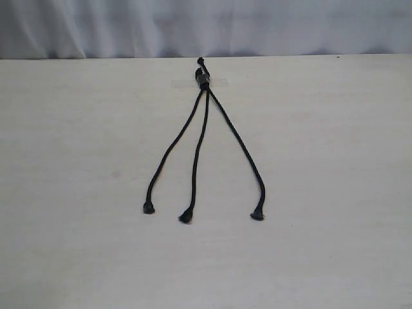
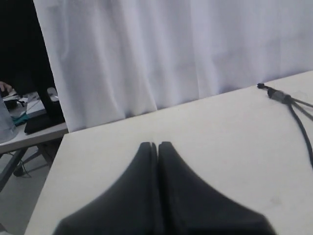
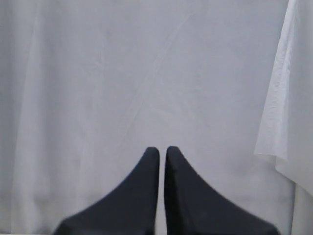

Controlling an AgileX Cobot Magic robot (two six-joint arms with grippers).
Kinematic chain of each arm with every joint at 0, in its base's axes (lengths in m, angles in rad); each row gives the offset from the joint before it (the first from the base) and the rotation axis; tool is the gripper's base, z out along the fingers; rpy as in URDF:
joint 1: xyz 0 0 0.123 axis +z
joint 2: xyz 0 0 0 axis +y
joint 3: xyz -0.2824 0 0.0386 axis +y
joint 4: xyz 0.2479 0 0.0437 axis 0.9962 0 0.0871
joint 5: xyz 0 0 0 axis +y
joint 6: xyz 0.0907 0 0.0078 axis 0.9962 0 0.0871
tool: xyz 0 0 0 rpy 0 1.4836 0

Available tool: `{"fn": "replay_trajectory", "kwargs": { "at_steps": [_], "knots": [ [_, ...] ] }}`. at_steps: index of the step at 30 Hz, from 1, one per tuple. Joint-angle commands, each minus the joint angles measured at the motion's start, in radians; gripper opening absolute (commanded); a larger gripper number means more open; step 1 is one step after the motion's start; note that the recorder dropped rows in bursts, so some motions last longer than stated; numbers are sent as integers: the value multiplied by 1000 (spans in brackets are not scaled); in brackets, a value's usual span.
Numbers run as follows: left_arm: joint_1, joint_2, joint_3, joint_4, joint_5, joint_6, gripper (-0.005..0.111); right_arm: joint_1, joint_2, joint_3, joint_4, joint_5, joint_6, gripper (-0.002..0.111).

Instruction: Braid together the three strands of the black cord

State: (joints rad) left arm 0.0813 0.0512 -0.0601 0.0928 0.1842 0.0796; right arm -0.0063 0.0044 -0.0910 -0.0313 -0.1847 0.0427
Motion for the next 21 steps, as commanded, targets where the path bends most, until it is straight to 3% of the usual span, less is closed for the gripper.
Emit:
{"fn": "replay_trajectory", "kwargs": {
  "at_steps": [1, 4, 6, 10, 15, 17, 21],
  "knots": [
    [1, -4, 6, 1, -47, 2, 0, -3, -4, 1, -6, -32, 2, 4],
    [1, -4, 6, -37, -60, -5, 0, -3, -4, 1, -6, 17, 30, 4],
    [1, -4, 6, -159, -114, -5, 0, -3, -4, 7, -6, 68, 32, 4],
    [1, -4, 6, -165, -146, -7, 0, -3, 34, -21, -6, 185, 41, 4],
    [1, 38, -1, -298, -195, -80, 0, -3, 355, -204, -4, 427, 41, 4],
    [1, 136, -57, -315, -130, -80, 0, -3, 546, -315, 23, 503, 41, 4],
    [1, 371, -229, -294, 178, -74, 0, -3, 818, -492, 42, 622, 41, 4]
  ]
}}
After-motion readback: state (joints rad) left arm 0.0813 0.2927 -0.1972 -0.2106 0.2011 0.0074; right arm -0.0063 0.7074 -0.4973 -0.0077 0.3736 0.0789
